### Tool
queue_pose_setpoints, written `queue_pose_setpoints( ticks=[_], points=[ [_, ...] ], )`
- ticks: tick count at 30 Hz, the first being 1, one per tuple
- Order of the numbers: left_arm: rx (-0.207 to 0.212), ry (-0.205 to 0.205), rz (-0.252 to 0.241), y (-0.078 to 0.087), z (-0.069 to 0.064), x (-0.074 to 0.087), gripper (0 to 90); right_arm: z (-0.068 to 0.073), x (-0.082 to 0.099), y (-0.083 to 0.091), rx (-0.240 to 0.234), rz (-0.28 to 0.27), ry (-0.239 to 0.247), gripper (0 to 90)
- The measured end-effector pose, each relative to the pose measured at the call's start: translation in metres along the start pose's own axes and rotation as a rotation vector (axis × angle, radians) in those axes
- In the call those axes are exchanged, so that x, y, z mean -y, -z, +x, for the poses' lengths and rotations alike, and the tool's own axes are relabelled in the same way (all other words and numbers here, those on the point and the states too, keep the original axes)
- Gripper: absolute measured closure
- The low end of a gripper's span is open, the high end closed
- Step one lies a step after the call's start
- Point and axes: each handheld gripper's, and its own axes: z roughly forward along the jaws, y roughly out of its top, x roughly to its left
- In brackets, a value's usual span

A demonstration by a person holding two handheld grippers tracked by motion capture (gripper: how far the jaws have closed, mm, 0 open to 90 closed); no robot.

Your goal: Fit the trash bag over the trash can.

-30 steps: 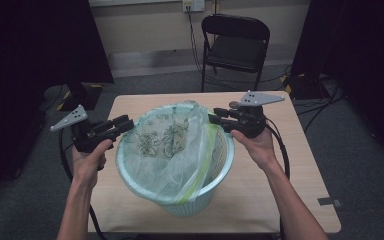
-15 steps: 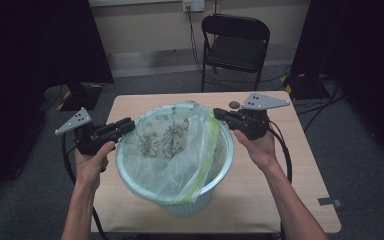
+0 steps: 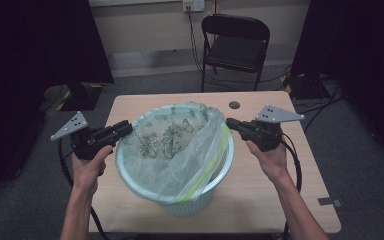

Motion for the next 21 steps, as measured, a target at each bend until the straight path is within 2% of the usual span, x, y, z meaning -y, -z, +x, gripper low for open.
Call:
queue_pose_setpoints(
  ticks=[6, 8, 9, 11, 13, 15, 17, 19, 21],
  points=[
    [0.0, 0.003, -0.007, 0.011, -0.005, 0.003, 74.0, 0.005, 0.014, -0.007, -0.028, 0.025, -0.006, 90.0],
    [0.011, 0.003, -0.006, 0.014, -0.005, 0.003, 73.7, 0.005, 0.016, -0.011, -0.038, 0.027, -0.009, 90.0],
    [0.023, -0.011, 0.003, 0.015, -0.004, 0.002, 73.5, 0.005, 0.017, -0.013, -0.039, 0.029, -0.007, 90.0],
    [0.038, -0.012, 0.022, 0.013, -0.003, -0.001, 73.1, 0.004, 0.017, -0.018, -0.041, 0.031, -0.01, 90.0],
    [0.041, -0.015, 0.03, 0.008, 0.0, -0.004, 69.9, 0.002, 0.016, -0.023, -0.041, 0.024, -0.011, 90.0],
    [0.045, 0.008, 0.006, 0.001, 0.005, -0.007, 63.7, -0.001, 0.014, -0.029, -0.046, 0.022, -0.008, 90.0],
    [0.041, 0.022, 0.008, -0.009, 0.012, -0.01, 59.3, -0.004, 0.013, -0.037, -0.051, 0.023, -0.011, 90.0],
    [0.035, 0.036, 0.019, -0.018, 0.019, -0.012, 59.7, -0.008, 0.011, -0.044, -0.065, 0.027, -0.011, 90.0],
    [0.047, 0.06, 0.014, -0.026, 0.026, -0.013, 61.8, -0.01, 0.009, -0.05, -0.063, 0.033, -0.006, 90.0]
  ],
)
